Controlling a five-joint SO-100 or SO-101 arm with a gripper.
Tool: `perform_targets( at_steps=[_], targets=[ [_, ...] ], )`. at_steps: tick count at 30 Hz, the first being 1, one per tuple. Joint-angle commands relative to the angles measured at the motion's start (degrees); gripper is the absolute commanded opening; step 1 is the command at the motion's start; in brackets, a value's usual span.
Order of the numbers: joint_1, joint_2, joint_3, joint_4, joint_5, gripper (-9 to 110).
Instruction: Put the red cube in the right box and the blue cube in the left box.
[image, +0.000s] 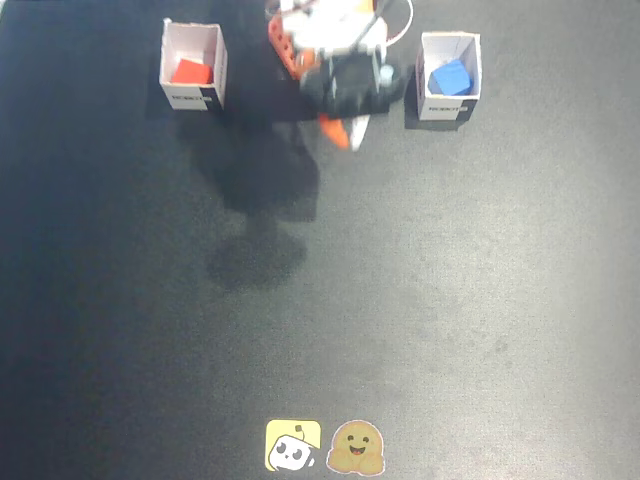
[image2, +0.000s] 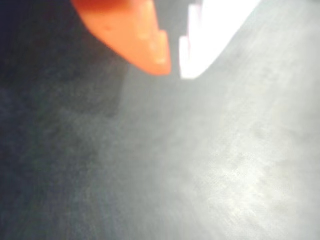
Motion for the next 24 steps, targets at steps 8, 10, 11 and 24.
perform_targets(
  at_steps=[8,10,11,24],
  targets=[
    [4.83,2.81,11.78,-6.86,0.26,0],
    [4.92,2.81,12.13,-7.03,0.35,0],
    [4.92,2.81,12.13,-5.98,0.53,0],
    [5.71,2.81,12.13,-4.22,-2.64,0]
  ],
)
